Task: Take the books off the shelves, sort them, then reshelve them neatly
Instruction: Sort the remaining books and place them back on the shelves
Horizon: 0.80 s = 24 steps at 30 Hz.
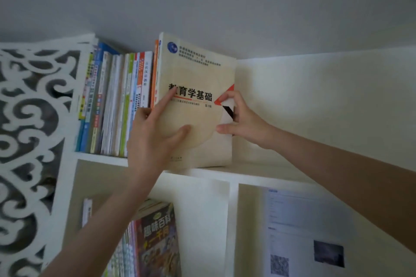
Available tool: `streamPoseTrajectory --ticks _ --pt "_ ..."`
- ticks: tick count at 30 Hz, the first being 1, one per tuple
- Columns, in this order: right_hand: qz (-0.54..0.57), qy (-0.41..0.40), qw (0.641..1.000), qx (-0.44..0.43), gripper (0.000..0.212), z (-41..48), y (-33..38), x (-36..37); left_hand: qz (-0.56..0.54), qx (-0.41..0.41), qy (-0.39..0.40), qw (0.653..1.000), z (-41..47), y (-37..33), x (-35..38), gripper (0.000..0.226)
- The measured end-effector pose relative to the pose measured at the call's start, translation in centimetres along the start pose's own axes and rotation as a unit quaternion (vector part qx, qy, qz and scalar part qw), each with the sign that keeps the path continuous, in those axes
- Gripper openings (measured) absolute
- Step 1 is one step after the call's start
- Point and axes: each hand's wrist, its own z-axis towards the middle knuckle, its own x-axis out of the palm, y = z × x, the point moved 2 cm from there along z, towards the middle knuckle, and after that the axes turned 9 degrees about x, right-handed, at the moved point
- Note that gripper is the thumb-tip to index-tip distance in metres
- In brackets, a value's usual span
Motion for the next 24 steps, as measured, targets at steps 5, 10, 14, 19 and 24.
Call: streamPoseTrajectory --ticks 5,10,14,19,24 --pt "0.03 0.055 0.997 0.037 0.069 3.7 -1.5 1.3 0.021 0.012 -0.043 0.999 0.4 2.4 2.0 0.071" --pt "-0.029 0.089 0.994 0.054 0.101 5.2 -4.6 4.0 0.159 0.044 -0.066 0.984 0.8 3.9 4.4 0.073" --pt "-0.091 0.082 0.991 0.06 0.109 5.8 -6.1 5.0 0.2 0.037 -0.079 0.976 1.2 5.0 5.4 0.071" --pt "-0.128 0.095 0.984 0.073 0.113 6.6 -6.7 5.0 0.213 0.061 -0.038 0.974 2.1 5.9 6.4 0.085" --pt "-0.093 0.114 0.986 0.083 0.1 6.4 -7.2 4.7 0.144 0.0 0.048 0.988 2.8 5.9 6.5 0.11"
